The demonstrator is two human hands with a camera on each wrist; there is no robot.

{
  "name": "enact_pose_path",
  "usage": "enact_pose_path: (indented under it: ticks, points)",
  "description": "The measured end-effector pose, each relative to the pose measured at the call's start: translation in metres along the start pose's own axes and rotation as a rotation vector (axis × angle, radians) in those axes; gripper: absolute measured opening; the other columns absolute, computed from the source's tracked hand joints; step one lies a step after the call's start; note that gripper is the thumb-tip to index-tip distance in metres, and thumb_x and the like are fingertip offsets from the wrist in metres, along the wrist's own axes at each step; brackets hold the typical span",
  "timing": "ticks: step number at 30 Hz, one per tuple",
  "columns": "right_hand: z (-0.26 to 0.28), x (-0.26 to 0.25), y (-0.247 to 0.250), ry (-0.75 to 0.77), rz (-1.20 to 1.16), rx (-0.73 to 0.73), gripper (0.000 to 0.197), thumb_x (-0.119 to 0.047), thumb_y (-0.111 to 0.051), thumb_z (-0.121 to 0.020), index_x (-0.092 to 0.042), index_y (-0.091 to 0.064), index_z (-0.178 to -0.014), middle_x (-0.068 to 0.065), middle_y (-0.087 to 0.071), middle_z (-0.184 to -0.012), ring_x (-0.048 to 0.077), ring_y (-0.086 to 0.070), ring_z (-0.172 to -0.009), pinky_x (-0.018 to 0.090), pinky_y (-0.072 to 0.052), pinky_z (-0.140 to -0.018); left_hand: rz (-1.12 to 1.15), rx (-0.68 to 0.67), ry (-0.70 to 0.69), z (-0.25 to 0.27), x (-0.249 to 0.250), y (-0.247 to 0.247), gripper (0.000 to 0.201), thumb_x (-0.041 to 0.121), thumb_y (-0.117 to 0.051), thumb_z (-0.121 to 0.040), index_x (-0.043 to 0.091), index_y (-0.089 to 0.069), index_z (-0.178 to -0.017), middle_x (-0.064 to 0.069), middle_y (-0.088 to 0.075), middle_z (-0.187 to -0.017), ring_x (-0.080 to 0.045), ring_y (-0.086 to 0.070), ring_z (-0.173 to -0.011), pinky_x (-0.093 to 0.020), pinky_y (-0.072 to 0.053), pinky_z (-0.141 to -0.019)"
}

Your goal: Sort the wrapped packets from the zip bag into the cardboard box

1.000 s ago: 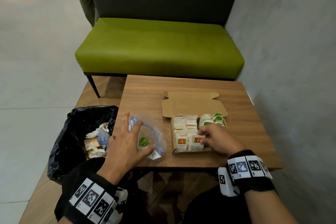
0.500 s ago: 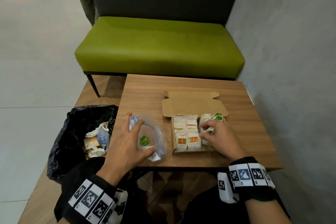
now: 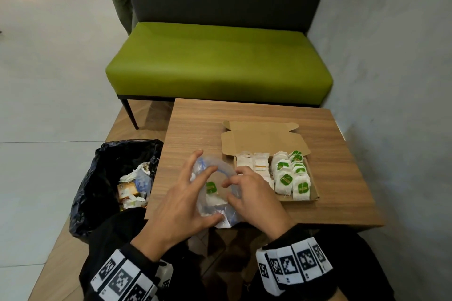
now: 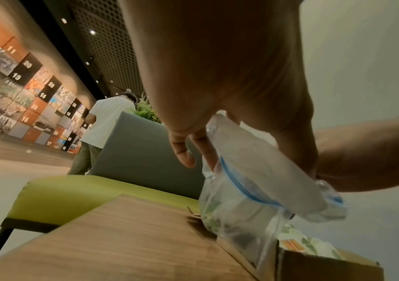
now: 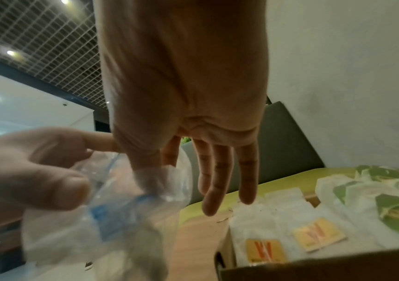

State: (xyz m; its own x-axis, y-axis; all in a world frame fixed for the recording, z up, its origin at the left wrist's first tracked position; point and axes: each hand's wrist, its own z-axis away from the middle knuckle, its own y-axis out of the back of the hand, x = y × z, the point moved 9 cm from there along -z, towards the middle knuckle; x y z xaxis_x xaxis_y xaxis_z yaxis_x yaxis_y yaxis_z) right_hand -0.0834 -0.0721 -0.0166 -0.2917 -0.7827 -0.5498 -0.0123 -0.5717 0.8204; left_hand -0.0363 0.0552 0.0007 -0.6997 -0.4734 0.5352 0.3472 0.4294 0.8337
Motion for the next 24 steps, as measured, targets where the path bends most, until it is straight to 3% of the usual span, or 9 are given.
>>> enact_pose_path:
  ticks: [3,6,9,11,14,19,24]
  points:
    - [0.005,-0.013,0.002,0.04,0.079,0.031,0.022,-0.026,-0.058,-0.096,-0.025,-0.07,-0.114,-0.007,-0.05,-0.125,0.014,-0.054,-0.111,0.027,-0.042,-0.088,-0.017,0.014,-0.018,0.001,0.004,0.002,0.097,0.054,-0.083,-0.061,0.026,-0.039,-0.143,0.0,-0.007,-0.162,-0.016,-0.062,-0.096,-0.021,-0.05,-0.075]
    - [0.006,-0.018,-0.006,-0.016,0.117,-0.022,0.027,-0.041,-0.063,-0.091,-0.022,-0.072,-0.108,-0.005,-0.048,-0.12,0.017,-0.053,-0.108,0.034,-0.046,-0.087,-0.021,0.013,-0.033,-0.001,0.01,0.0,0.1,0.052,-0.084,-0.062,0.026,-0.034,-0.145,0.001,0.0,-0.163,-0.014,-0.063,-0.096,-0.01,-0.045,-0.065]
    - [0.005,-0.016,-0.011,-0.103,0.165,-0.047,0.037,-0.051,-0.067,-0.085,-0.018,-0.072,-0.102,0.0,-0.048,-0.128,0.022,-0.048,-0.111,0.039,-0.046,-0.088,0.003,0.005,-0.085,-0.002,0.017,-0.003,0.102,0.044,-0.085,-0.065,0.025,-0.027,-0.146,0.003,0.011,-0.163,-0.018,-0.064,-0.1,-0.026,-0.058,-0.072]
    - [0.004,-0.016,-0.011,-0.138,0.184,-0.043,0.041,-0.051,-0.067,-0.086,-0.016,-0.07,-0.107,0.002,-0.049,-0.131,0.024,-0.047,-0.113,0.039,-0.047,-0.089,0.022,-0.01,-0.111,-0.002,0.02,-0.005,0.105,0.04,-0.087,-0.066,0.025,-0.023,-0.148,0.005,0.014,-0.163,-0.016,-0.065,-0.098,-0.033,-0.059,-0.077]
    - [0.004,-0.017,-0.011,-0.168,0.196,-0.028,0.043,-0.048,-0.067,-0.087,-0.016,-0.067,-0.115,0.004,-0.049,-0.131,0.026,-0.047,-0.116,0.04,-0.047,-0.092,0.063,-0.02,-0.128,0.0,0.019,-0.006,0.105,0.036,-0.087,-0.069,0.022,-0.023,-0.15,0.006,0.013,-0.163,-0.016,-0.067,-0.094,-0.034,-0.06,-0.075]
    - [0.002,-0.019,-0.011,-0.164,0.227,0.049,0.02,-0.028,-0.059,-0.094,-0.016,-0.069,-0.106,0.007,-0.054,-0.123,0.026,-0.052,-0.11,0.04,-0.048,-0.089,0.081,-0.006,-0.132,0.0,0.016,-0.004,0.103,0.04,-0.085,-0.07,0.021,-0.024,-0.151,0.004,0.008,-0.163,-0.014,-0.067,-0.096,-0.033,-0.059,-0.077]
    - [0.002,-0.009,-0.003,-0.085,-0.02,0.124,0.02,-0.032,-0.058,-0.095,-0.02,-0.073,-0.093,-0.007,-0.051,-0.127,0.014,-0.051,-0.115,0.034,-0.048,-0.088,0.005,0.005,-0.094,-0.002,0.006,0.002,0.103,0.045,-0.083,-0.07,0.029,-0.02,-0.15,0.008,0.013,-0.162,-0.016,-0.069,-0.087,-0.037,-0.059,-0.072]
